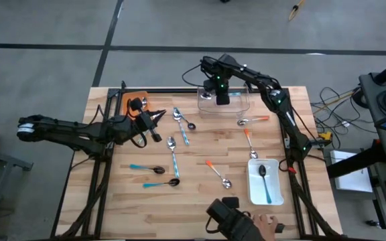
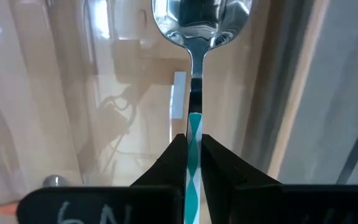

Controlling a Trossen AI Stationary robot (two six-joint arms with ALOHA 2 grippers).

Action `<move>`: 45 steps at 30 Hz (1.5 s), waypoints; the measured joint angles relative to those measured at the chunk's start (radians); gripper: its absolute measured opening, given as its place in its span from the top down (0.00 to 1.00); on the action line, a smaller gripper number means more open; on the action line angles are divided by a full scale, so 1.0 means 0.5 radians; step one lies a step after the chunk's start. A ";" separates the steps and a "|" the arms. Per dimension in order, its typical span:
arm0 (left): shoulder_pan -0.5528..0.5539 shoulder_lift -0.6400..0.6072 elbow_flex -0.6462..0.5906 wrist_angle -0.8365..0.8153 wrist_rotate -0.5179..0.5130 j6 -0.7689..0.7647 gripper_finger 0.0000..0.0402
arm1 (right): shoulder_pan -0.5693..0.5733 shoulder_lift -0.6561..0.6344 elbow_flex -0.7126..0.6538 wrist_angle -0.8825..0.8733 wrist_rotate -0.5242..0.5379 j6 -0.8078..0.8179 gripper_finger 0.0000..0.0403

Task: Sort silverware by color (type)
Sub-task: Put the blue patterned spoon into the transparent bin

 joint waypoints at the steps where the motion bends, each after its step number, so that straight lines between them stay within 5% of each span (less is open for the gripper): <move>1: 0.000 0.000 0.000 -0.001 0.000 0.000 1.00 | -0.001 0.000 -0.020 0.022 0.000 0.001 0.95; 45: 0.000 0.000 0.000 -0.005 0.000 0.000 1.00 | -0.004 0.000 -0.342 0.398 0.061 0.121 0.95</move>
